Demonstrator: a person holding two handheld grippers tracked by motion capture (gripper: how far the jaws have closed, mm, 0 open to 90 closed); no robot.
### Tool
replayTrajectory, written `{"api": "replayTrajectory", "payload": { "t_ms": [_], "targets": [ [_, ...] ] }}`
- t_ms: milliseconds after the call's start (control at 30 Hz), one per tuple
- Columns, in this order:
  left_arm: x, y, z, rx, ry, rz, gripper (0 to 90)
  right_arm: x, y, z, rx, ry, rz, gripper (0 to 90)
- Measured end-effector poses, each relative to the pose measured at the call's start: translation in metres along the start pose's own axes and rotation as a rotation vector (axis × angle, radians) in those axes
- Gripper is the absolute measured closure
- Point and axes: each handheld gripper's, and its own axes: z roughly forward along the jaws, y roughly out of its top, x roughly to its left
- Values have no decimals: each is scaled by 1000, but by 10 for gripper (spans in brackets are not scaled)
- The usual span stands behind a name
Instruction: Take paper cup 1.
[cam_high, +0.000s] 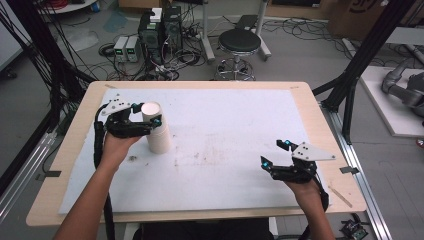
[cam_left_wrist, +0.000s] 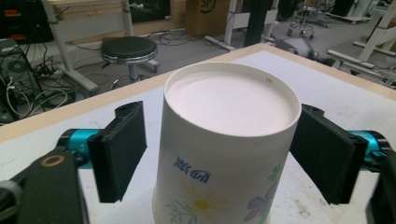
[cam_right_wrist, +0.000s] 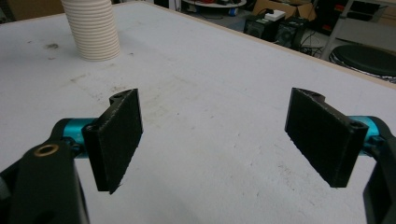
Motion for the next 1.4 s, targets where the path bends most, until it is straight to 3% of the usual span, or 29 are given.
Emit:
{"api": "replayTrajectory", "payload": {
  "t_ms": [133,367,700,967,1000,1100,1200,1400],
  "targets": [
    [0,0,0,-14,-14,10,314,0,0,0,1,-2,4,194],
    [-1,2,-1,-17,-20,27,318,0,0,1,3,1,3,194],
    [-3,24,-11,-70,-35,44,325,0,0,2,4,2,-3,195],
    [-6,45,-24,-129,-35,62,326,1,1,0,6,8,1,195],
    [-7,52,-30,-159,-29,62,326,1,1,0,4,9,0,195],
    [-8,58,-37,-189,-27,70,327,1,1,0,1,7,-4,195],
    [-11,65,-45,-229,-40,73,328,1,0,0,5,9,0,195],
    [-20,72,-52,-264,-75,82,330,1,1,1,7,13,3,195]
  ]
}}
